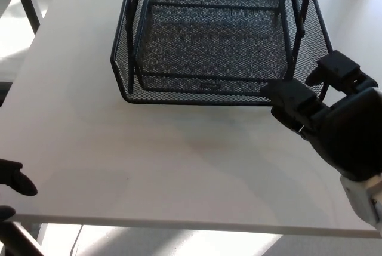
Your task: The robot uses its right hand to grab the drawer kept on the middle of the desk and pull it out towards the robot
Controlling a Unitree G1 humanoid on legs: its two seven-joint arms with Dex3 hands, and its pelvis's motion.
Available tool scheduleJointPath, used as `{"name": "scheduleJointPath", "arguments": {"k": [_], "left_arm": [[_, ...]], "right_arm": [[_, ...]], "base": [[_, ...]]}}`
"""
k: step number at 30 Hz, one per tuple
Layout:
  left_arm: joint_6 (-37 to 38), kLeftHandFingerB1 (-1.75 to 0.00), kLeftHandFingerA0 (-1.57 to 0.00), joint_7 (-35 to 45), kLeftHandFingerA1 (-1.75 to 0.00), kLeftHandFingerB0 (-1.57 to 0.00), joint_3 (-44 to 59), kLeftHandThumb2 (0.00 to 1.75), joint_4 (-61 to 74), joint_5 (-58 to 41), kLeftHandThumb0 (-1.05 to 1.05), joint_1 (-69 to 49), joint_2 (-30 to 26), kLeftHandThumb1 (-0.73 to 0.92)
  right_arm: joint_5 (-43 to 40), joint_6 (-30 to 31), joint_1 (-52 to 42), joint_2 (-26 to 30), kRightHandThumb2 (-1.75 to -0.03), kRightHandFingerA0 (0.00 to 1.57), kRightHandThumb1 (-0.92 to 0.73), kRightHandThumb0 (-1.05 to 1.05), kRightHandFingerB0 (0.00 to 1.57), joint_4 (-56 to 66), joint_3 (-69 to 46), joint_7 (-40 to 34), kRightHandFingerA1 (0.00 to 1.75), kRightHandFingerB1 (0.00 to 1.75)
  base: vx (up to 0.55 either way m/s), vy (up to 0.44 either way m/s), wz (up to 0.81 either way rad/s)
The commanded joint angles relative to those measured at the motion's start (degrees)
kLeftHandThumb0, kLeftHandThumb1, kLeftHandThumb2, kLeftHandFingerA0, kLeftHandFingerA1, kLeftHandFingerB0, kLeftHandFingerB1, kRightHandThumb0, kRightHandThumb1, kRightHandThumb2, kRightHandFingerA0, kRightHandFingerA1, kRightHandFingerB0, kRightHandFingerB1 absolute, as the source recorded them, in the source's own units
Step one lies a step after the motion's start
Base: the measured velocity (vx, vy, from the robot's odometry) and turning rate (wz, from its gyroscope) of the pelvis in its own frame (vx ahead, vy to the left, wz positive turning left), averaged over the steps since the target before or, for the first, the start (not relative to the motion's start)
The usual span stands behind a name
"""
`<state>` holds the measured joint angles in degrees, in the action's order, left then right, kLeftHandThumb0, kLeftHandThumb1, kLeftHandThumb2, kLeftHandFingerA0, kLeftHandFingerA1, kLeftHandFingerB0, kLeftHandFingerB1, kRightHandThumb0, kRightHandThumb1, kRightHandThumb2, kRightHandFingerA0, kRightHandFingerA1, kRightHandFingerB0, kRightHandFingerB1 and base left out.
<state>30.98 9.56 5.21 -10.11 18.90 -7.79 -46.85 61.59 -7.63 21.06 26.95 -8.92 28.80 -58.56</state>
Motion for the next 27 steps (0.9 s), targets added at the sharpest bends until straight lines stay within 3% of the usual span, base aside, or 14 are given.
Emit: {"name": "scheduleJointPath", "arguments": {"k": [1, 3, 4, 5, 6, 7, 9, 10, 11, 16, 18, 19, 26, 27], "left_arm": [[1.13, -0.60, -0.79, -0.01, -0.88, -0.82, 0.41, 0.57, -0.75, 1.07, -0.29, -0.11, -0.42, 0.56], [1.16, -0.60, -0.79, 0.08, -0.88, -0.82, 0.38, 0.57, -0.70, 1.15, -0.29, -0.10, -0.50, 0.57], [1.08, -0.59, -0.78, 0.29, -0.86, -0.81, 0.39, 0.57, -0.57, 1.07, -0.29, -0.10, -0.57, 0.56], [0.87, -0.59, -0.78, 0.45, -0.86, -0.81, 0.45, 0.57, -0.44, 0.90, -0.29, -0.19, -0.55, 0.56], [0.73, -0.59, -0.78, 0.51, -0.87, -0.82, 0.52, 0.57, -0.23, 0.81, -0.29, -0.29, -0.52, 0.56], [0.64, -0.59, -0.78, 0.53, -0.87, -0.82, 0.58, 0.57, -0.01, 0.79, -0.29, -0.39, -0.51, 0.56], [1.02, -0.60, -0.79, 0.36, -0.88, -0.82, 0.64, 0.57, 0.13, 0.62, -0.28, -0.99, -0.29, 0.56], [0.28, -0.60, -0.77, 0.79, -0.86, -0.81, 0.54, 0.57, 0.25, 0.66, -0.30, -1.01, -0.41, 0.57], [0.28, -0.60, -0.77, 0.73, -0.86, -0.82, 0.53, 0.57, 0.25, 0.77, -0.30, -0.98, -0.42, 0.57], [0.04, -0.59, -0.78, 0.84, -0.87, -0.82, 0.63, 0.57, 0.38, 0.26, -0.30, -1.22, -0.14, 0.57], [0.49, -0.60, -0.80, 0.51, -0.89, -0.82, 0.61, 0.57, 0.06, 0.41, -0.30, -1.01, -0.11, 0.56], [0.30, -0.60, -0.78, 0.56, -0.87, -0.82, 0.59, 0.57, 0.12, 0.45, -0.30, -1.04, -0.10, 0.57], [0.34, -0.58, -0.79, 0.19, -0.87, -0.82, 0.53, 0.57, 0.12, 0.93, -0.29, -1.20, -0.01, 0.56], [0.55, -0.59, -0.79, 0.13, -0.89, -0.82, 0.51, 0.57, -0.15, 0.76, -0.29, -1.15, 0.08, 0.56]], "right_arm": [[0.88, 0.63, -0.62, -0.18, -0.58, 0.94, -0.57, -0.42, 0.94, -0.43, -1.86, 1.13, 1.21, 0.59], [1.20, 1.21, -0.53, -0.45, -0.57, 0.92, -0.56, -0.41, 0.92, -0.29, -2.03, 2.11, 1.21, 0.56], [0.09, 1.30, -0.66, -0.96, -0.58, 0.81, -0.61, -0.40, 0.73, 0.02, -2.38, 4.65, 1.00, 0.43], [-2.00, 2.67, -1.68, -1.40, -0.88, 0.60, -0.53, -0.53, 0.39, 2.06, -2.95, 10.97, 0.76, 0.51], [-2.13, 4.59, -2.43, -1.59, -0.59, 0.37, -0.63, -0.57, 0.16, 3.92, -3.27, 15.60, 0.51, 0.31], [-1.28, 6.69, -2.93, -1.62, -0.59, 0.37, -0.63, -0.57, 0.16, 5.54, -3.38, 19.08, 0.51, 0.31], [-0.67, 9.25, -3.58, -2.33, -0.60, 0.06, -0.56, -0.63, 0.01, 7.14, -3.46, 22.81, 0.34, 0.24], [-0.70, 10.39, -3.79, -2.71, -0.82, 0.00, -0.42, -0.70, 0.00, 8.01, -3.61, 24.75, 0.19, 0.27], [-0.50, 10.91, -3.83, -2.77, -0.79, 0.00, -0.48, -0.84, 0.01, 8.37, -3.66, 25.68, 0.01, 0.16], [-0.50, 11.94, -3.73, -2.49, -0.82, 0.00, -0.57, -0.97, 0.00, 10.39, -4.38, 29.52, 0.02, 0.08], [0.54, 12.64, -3.35, -1.95, -0.82, 0.00, -0.52, -0.90, 0.00, 11.22, -4.46, 31.59, 0.12, 0.13], [0.66, 12.83, -3.36, -1.81, -0.67, 0.00, -0.42, -0.78, 0.00, 11.78, -4.66, 32.26, 0.00, 0.11], [-1.87, 11.03, -4.61, -0.01, -0.74, 0.00, -0.45, -0.82, 0.00, 15.44, -7.13, 34.44, 0.11, 0.15], [-2.99, 10.40, -6.31, 2.30, -0.68, 0.00, -0.36, -0.75, 0.00, 19.04, -9.34, 35.89, 0.11, 0.17]], "base": [[0.00, 0.000, 0.00], [0.00, 0.000, 0.00], [0.00, 0.000, 0.00], [0.00, 0.000, 0.00], [0.00, 0.000, 0.00], [0.00, 0.000, 0.00], [0.00, 0.000, 0.00], [0.00, 0.000, 0.00], [0.00, 0.000, 0.00], [0.00, 0.000, 0.00], [0.00, 0.000, 0.00], [0.00, 0.000, 0.00], [0.00, 0.000, 0.00], [0.00, 0.000, 0.00]]}}
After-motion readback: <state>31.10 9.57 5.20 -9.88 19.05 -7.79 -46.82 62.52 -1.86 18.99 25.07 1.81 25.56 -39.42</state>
